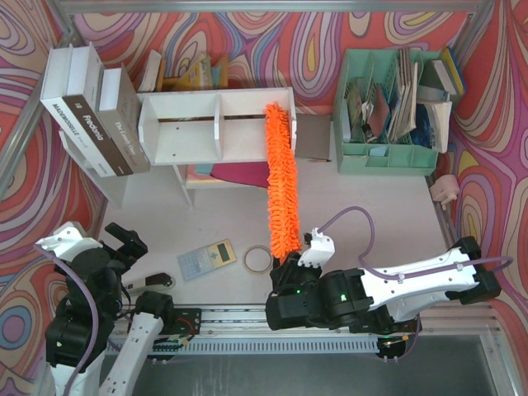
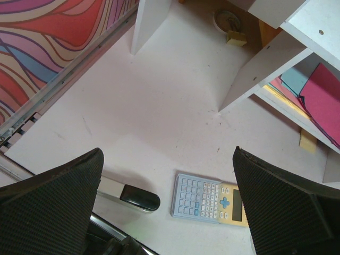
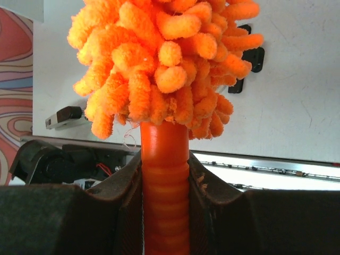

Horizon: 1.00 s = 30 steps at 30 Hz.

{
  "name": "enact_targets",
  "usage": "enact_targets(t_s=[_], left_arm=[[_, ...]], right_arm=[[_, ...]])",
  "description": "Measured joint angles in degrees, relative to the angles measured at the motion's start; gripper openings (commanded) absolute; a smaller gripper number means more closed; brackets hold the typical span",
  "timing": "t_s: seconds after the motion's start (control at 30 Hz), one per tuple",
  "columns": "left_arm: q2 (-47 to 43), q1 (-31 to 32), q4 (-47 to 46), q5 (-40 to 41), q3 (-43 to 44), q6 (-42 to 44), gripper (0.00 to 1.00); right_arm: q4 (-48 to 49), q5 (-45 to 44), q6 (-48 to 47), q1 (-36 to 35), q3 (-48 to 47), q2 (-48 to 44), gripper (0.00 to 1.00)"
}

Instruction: Dust the bookshelf with a duster

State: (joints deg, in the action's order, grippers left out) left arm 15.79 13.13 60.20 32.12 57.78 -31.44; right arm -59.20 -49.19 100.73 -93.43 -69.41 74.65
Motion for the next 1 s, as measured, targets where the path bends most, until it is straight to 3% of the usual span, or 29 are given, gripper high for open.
enact_targets(t_s=[0.5,1.0], left_arm=[[0.0,0.0,0.0,0.0,0.0,0.0,0.98],[0.0,0.0,0.0,0.0,0.0,0.0,0.98]], right_arm=[[-0.8,-1.3,-2.4,0.0,-6.2,-0.6,0.0],[3.4,0.9,-4.1,0.0,-0.1,-0.3,0.0]])
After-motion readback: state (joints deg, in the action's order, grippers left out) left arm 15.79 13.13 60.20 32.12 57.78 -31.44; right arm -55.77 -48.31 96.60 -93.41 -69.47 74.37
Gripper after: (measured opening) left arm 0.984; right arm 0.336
